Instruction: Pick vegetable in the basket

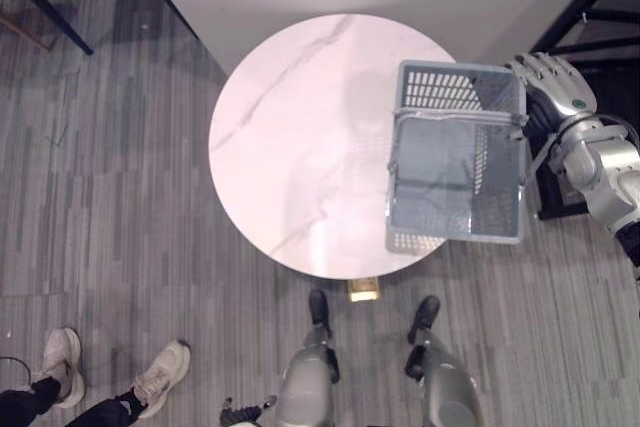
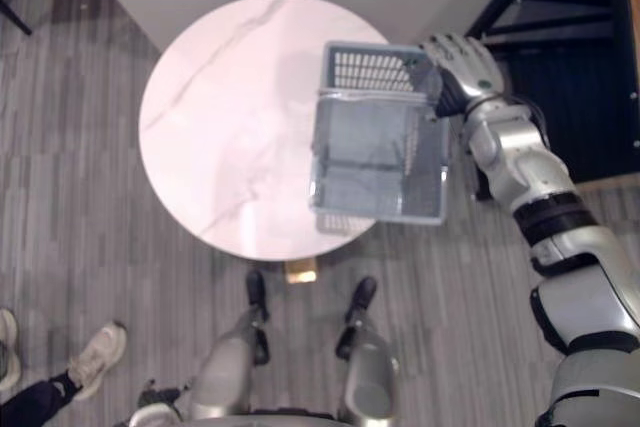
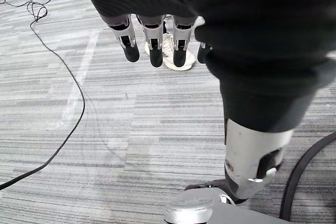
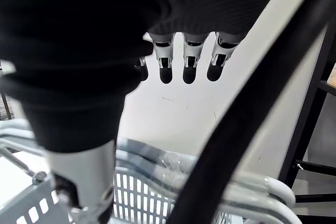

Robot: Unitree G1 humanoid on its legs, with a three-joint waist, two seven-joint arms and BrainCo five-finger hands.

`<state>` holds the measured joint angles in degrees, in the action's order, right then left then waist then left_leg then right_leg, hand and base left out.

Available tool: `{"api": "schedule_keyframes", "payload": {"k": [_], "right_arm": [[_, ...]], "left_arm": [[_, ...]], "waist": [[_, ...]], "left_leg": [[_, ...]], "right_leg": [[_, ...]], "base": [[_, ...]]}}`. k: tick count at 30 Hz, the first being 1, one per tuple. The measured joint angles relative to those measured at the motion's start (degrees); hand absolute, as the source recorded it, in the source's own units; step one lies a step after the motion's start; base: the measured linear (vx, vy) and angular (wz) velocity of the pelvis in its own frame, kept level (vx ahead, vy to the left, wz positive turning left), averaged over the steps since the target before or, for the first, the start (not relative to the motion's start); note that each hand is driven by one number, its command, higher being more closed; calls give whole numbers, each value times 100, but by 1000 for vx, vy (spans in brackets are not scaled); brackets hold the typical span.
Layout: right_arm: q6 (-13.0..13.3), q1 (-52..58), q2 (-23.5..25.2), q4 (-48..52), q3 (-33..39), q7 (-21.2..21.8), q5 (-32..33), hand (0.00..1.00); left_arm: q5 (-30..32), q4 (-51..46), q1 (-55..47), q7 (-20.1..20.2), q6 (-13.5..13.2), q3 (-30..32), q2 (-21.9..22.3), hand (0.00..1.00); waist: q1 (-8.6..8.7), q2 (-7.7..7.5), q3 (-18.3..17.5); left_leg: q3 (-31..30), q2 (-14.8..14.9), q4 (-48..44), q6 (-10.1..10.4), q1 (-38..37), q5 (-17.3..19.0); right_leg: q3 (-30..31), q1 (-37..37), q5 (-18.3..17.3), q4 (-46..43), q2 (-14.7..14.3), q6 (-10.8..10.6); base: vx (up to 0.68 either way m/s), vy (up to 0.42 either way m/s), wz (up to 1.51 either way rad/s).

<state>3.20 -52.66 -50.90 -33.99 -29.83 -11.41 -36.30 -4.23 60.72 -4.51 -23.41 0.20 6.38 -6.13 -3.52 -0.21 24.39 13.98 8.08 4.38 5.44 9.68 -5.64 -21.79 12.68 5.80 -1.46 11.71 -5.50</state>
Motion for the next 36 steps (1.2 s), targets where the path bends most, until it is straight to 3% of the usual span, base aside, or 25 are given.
{"api": "schedule_keyframes", "payload": {"k": [22, 34, 35, 36], "right_arm": [[-124, -23, 52, -482, -204, 8, -218, 0], [-216, -139, 444, -524, -194, -42, -221, 0], [-232, -145, 497, -524, -191, -70, -220, 100], [-247, -157, 553, -524, -187, -73, -219, 100]], "left_arm": [[1, 4, 99, -3, 0, -174, -38, 0], [16, 5, 106, -41, 5, -281, -36, 0], [16, 5, 106, -46, 5, -283, -36, 0], [17, 6, 106, -52, 7, -314, -38, 0]], "waist": [[-128, 45, 33], [-128, 132, 87], [-128, 133, 87], [-128, 133, 87]], "left_leg": [[-45, 35, -2, 5, 127, -7], [-87, 30, 60, 20, 131, -58], [-86, 30, 60, 20, 131, -58], [-84, 31, 60, 20, 128, -58]], "right_leg": [[-5, 79, 19, 67, -54, 6], [-43, 79, 19, 66, -57, 6], [-43, 79, 19, 66, -57, 6], [-42, 79, 19, 66, -57, 6]], "base": [[17, -2, 0], [10, 0, 1], [0, 0, 0], [0, 0, 0]]}}
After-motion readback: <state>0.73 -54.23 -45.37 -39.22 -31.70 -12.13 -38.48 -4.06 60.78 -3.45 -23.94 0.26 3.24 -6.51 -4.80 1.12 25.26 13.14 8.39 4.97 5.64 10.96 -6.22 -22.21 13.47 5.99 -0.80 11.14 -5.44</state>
